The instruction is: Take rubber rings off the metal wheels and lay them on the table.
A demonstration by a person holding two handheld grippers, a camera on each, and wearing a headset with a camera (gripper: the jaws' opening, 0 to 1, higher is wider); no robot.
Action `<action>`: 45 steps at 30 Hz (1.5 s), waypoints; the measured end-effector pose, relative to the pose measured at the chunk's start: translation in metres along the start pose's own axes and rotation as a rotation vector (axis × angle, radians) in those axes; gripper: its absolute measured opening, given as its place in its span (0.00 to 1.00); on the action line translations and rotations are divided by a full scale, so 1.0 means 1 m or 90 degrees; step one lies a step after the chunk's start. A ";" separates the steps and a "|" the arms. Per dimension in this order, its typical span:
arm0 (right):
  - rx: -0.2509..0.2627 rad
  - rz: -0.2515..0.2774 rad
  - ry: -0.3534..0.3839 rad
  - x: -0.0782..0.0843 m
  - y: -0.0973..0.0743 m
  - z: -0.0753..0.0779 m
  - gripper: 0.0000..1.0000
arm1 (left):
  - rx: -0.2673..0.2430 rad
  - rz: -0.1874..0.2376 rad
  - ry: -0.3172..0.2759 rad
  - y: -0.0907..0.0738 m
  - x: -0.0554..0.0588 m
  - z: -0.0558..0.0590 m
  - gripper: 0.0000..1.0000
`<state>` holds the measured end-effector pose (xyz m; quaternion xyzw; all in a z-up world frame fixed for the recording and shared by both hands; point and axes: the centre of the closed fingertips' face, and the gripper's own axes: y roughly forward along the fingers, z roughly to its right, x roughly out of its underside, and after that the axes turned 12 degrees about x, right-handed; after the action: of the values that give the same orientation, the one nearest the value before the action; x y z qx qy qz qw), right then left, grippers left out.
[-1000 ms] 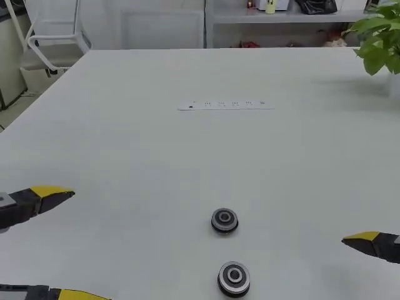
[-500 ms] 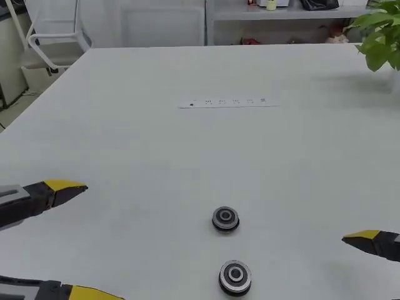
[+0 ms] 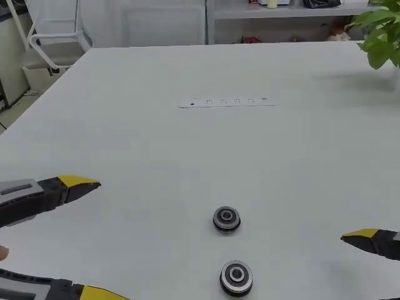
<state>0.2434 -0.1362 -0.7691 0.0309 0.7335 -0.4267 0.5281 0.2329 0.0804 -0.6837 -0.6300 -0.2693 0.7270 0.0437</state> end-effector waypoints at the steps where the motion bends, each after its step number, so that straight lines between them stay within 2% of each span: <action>1: 0.000 0.000 -0.001 0.000 0.000 0.000 0.87 | 0.003 -0.003 0.001 0.001 0.000 0.001 0.99; 13: -0.012 0.002 -0.005 -0.002 0.004 -0.004 0.86 | 0.024 -0.001 0.027 0.008 -0.016 0.005 0.98; 27: -0.025 0.007 -0.010 -0.007 0.008 -0.007 0.86 | 0.065 0.030 0.082 0.028 -0.054 0.014 0.96; 34: -0.035 0.006 -0.019 -0.009 0.012 -0.010 0.86 | 0.082 0.030 0.107 0.041 -0.061 0.019 0.92; 38: -0.044 0.003 -0.027 -0.010 0.014 -0.013 0.85 | 0.089 0.051 0.120 0.048 -0.064 0.021 0.91; 45: -0.069 0.007 -0.045 -0.013 0.017 -0.021 0.85 | 0.094 0.066 0.133 0.060 -0.066 0.022 0.90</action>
<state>0.2422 -0.1065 -0.7674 -0.0090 0.7364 -0.3843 0.5568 0.2416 -0.0045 -0.6503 -0.7102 -0.1764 0.6768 0.0802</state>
